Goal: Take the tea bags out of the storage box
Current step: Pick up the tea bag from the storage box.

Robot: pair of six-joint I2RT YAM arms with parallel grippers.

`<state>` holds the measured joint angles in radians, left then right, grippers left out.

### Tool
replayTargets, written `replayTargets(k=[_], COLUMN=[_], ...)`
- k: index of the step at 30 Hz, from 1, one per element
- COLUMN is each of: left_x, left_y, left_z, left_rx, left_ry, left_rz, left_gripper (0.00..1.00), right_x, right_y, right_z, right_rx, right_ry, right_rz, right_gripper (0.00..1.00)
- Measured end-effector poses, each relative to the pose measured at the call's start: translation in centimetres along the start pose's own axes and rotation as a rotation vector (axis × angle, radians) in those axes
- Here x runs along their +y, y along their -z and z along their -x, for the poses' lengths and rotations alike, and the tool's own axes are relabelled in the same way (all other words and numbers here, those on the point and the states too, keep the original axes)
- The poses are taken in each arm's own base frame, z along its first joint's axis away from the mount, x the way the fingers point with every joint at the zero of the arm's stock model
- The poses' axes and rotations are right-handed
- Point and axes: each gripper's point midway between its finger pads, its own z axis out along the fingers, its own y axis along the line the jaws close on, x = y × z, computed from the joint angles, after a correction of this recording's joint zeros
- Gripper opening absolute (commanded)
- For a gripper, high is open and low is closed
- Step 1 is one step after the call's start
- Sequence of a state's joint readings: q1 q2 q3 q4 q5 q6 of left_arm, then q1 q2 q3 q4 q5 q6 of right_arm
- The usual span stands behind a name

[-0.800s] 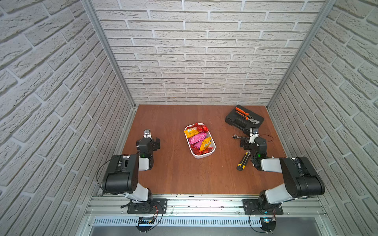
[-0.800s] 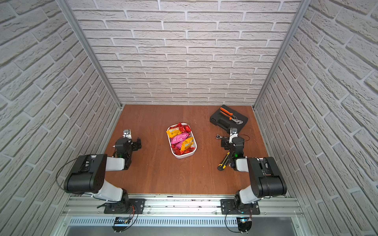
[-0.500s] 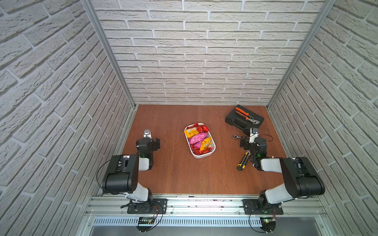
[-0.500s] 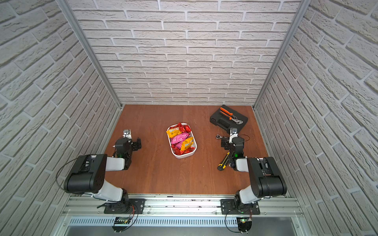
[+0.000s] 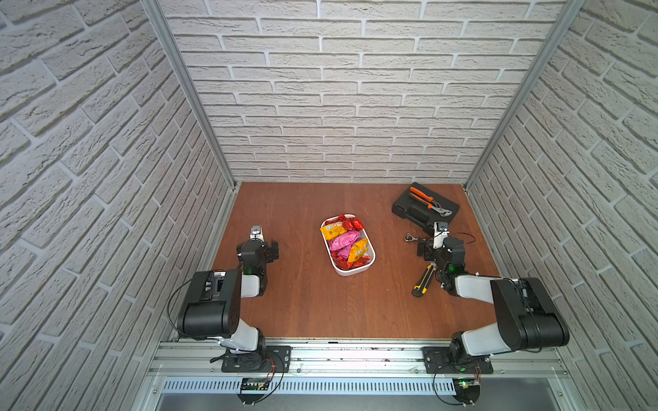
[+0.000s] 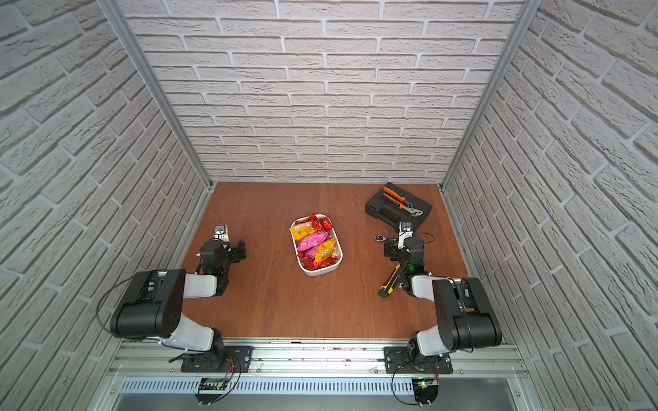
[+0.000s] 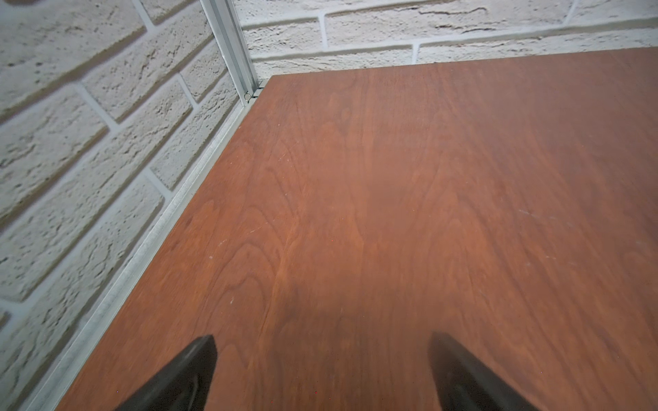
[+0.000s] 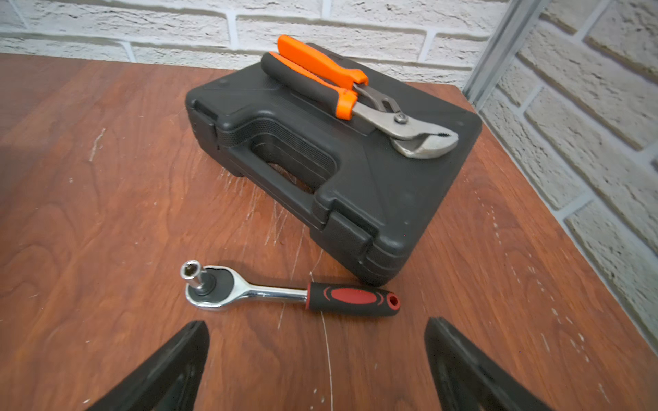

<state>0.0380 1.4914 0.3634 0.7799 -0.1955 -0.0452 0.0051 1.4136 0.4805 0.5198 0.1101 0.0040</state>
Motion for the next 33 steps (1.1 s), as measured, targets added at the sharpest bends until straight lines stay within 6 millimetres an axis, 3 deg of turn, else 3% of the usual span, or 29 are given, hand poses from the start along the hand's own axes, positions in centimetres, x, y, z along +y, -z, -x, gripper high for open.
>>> replayTargets(k=[2, 5, 8, 13, 16, 21, 25, 27, 33], left_x=[0.1, 0.4, 0.6, 0.4, -0.5, -4.3, -9.1, -11.6, -16.2], left_y=[0.7, 2.4, 4.6, 6.6, 6.9, 6.9, 7.2, 7.4, 7.1], left_z=[1.5, 5.6, 9.2, 11.0, 10.2, 8.0, 6.6, 6.1, 4.1], left_rx=[-0.015, -0.09, -0.166, -0.155, -0.082, 0.095, 0.231, 0.294, 0.445], left_ry=[-0.002, 0.014, 0.062, 0.206, 0.308, 0.457, 0.496, 0.507, 0.556], left_rz=[-0.003, -0.009, -0.026, -0.077, -0.135, -0.267, -0.382, -0.43, -0.486], left_gripper=[0.99, 0.98, 0.99, 0.99, 0.99, 0.98, 0.97, 0.95, 0.88], right_x=[0.3, 0.8, 1.9, 2.1, 1.0, 1.6, 4.7, 7.2, 15.1], right_y=[0.6, 2.4, 4.8, 7.0, 7.7, 7.9, 7.5, 7.6, 9.1], right_z=[3.9, 10.0, 12.3, 11.4, 10.8, 9.8, 8.5, 7.3, 3.9], right_rx=[-0.002, -0.061, -0.091, -0.068, -0.04, 0.054, 0.156, 0.218, 0.359], right_ry=[-0.015, -0.049, -0.091, -0.206, -0.31, -0.399, -0.406, -0.367, -0.183], right_rz=[0.018, 0.07, 0.151, 0.182, 0.122, 0.148, 0.273, 0.339, 0.52], right_gripper=[0.99, 0.99, 0.99, 0.99, 0.99, 0.86, 0.81, 0.8, 0.73])
